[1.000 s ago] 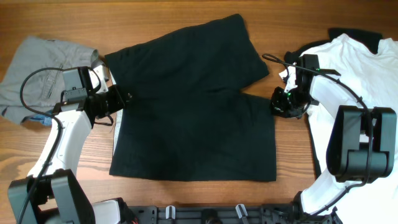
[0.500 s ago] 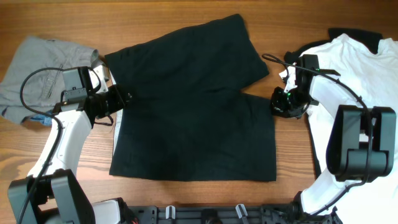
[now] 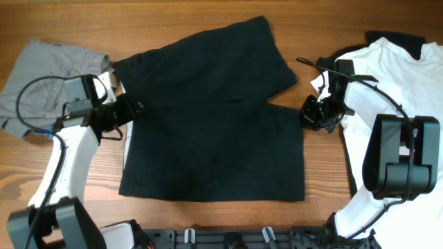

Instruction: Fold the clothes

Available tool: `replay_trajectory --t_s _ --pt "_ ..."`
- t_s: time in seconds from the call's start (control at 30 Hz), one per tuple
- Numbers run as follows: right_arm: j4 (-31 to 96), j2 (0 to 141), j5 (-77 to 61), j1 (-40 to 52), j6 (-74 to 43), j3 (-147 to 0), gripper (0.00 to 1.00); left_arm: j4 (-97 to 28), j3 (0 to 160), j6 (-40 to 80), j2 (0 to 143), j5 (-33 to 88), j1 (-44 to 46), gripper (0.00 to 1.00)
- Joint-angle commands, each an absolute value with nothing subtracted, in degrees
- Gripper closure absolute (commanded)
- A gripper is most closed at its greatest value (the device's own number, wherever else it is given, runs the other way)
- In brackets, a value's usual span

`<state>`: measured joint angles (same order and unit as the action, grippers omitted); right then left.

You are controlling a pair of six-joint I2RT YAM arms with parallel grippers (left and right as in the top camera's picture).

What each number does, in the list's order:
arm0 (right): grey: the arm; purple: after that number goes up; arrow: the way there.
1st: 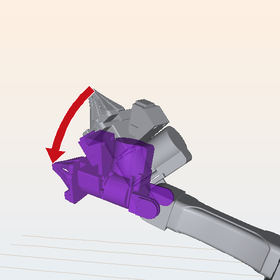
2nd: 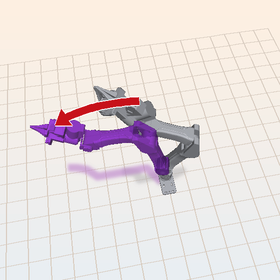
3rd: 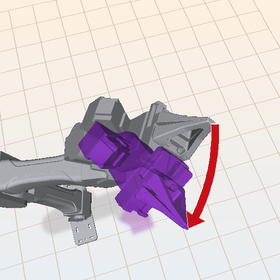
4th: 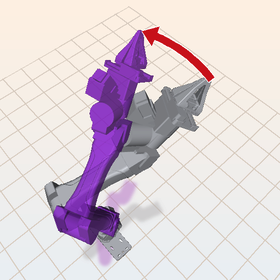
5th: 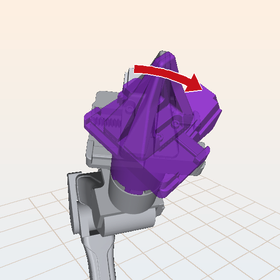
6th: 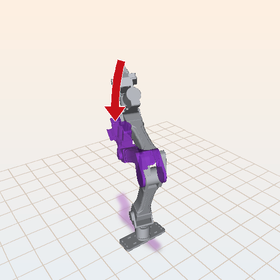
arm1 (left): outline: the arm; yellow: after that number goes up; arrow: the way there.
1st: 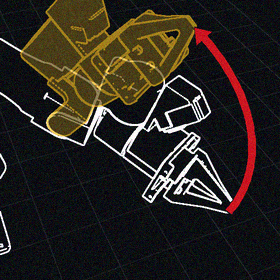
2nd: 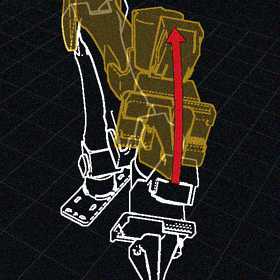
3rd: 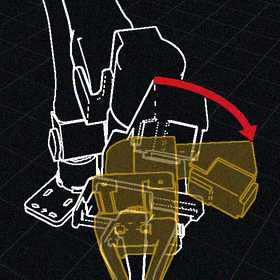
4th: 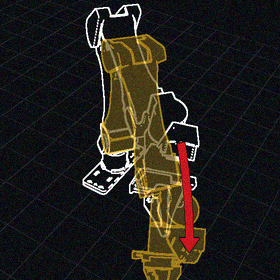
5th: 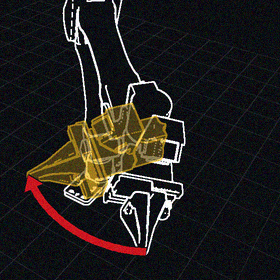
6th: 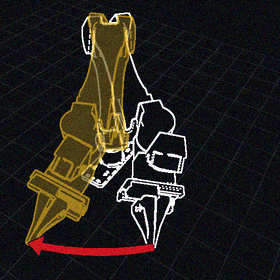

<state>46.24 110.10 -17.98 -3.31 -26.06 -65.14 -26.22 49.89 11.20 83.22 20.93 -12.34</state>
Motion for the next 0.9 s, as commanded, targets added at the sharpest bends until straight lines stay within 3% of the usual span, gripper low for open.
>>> replay_trajectory --t_s 0.0,0.27,0.3,0.33,0.5,0.67,0.73,0.8,0.87 --pt "46.8 114.7 -11.6 -3.4 -27.4 -63.3 0.96 -26.9 51.1 10.7 80.6 15.3 -14.5 0.96" --pt "47.2 114.7 -11.6 -3.4 -27.4 -63.3 0.96 -27.3 51.1 9.1 84.5 12.9 -14.5 0.96" --pt "47.2 114.7 -11.6 -3.4 -27.0 -63.3 0.96 -27.5 51.1 9.2 85.8 13.0 -14.5 0.69" --pt "47.2 114.7 -11.6 -3.4 -26.9 -63.3 0.96 -27.5 51.1 9.2 86.3 13.0 -14.5 0.61" --pt "47.4 114.7 -11.6 -3.5 -26.8 -63.3 0.96 -27.0 51.1 9.2 85.9 12.4 -14.7 0.55" --pt "49.4 112.8 -14.9 -5.5 -24.2 -64.2 0.96 -27.3 51.1 9.4 82.6 14.6 -14.6 0.55" --pt "50.4 111.1 -18.1 -7.0 -21.7 -65.1 0.96 -27.3 51.1 9.4 81.3 19.1 -14.3 0.59" --pt "50.7 108.9 -24.1 -8.3 -16.3 -65.6 0.94 -28.0 51.1 9.4 80.2 23.7 -13.4 0.7" --pt "51.0 106.3 -31.9 -8.9 -9.9 -65.7 0.81 -29.0 51.1 9.4 80.0 25.8 -11.9 0.81"
